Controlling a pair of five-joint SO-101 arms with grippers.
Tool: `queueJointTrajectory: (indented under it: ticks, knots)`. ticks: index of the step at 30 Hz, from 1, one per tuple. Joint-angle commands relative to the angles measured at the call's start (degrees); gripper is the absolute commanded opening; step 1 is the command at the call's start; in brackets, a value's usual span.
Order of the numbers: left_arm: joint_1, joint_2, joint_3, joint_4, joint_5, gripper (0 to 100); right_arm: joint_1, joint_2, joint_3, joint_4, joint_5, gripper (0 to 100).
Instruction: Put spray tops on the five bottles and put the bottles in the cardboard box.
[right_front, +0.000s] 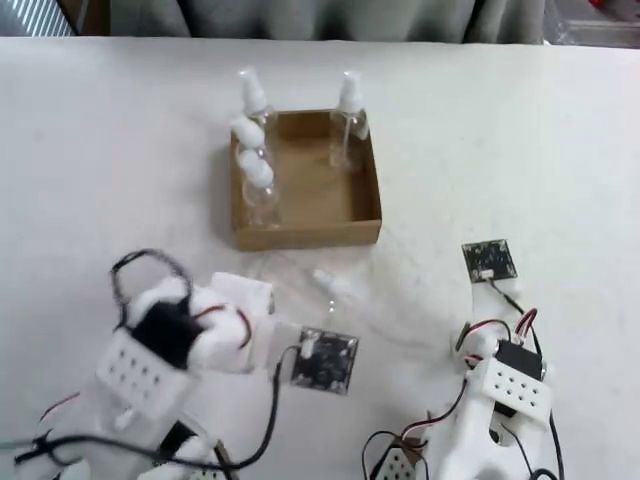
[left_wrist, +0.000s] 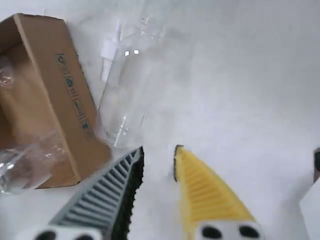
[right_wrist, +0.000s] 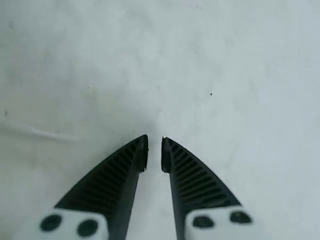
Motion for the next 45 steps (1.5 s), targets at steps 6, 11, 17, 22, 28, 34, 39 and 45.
queueJointTrajectory:
  ticks: [6,11,17,22,28,34,39,45]
  knots:
    - [4.1,23.1,-13.4,-7.0,-1.0,20,-1.6,-0.7,-0.1,-0.9,1.8,2.8]
    - [5.4,37.4,-22.4,-5.3,-1.1,24,-1.9,-0.7,-0.1,-0.9,1.9,2.8]
    - [5.0,49.2,-30.7,-5.5,-1.5,24,-2.1,-0.7,-0.1,-0.9,2.0,2.8]
    - [5.6,52.4,-34.4,-5.3,-0.4,25,-2.1,-0.7,-0.1,-0.9,2.0,2.7]
    - [5.1,52.8,-34.1,-6.4,-0.1,27,-2.1,-0.7,0.0,-0.8,2.0,2.7]
    - [4.5,52.9,-33.9,-8.4,0.0,27,-2.1,-0.7,0.0,-0.7,2.0,2.7]
    - [4.8,52.9,-31.6,-12.2,2.3,28,-2.1,-0.7,0.0,-0.7,2.0,2.7]
    - [4.4,52.9,-26.9,-17.2,2.3,28,-2.1,-0.7,0.0,-0.7,2.0,2.7]
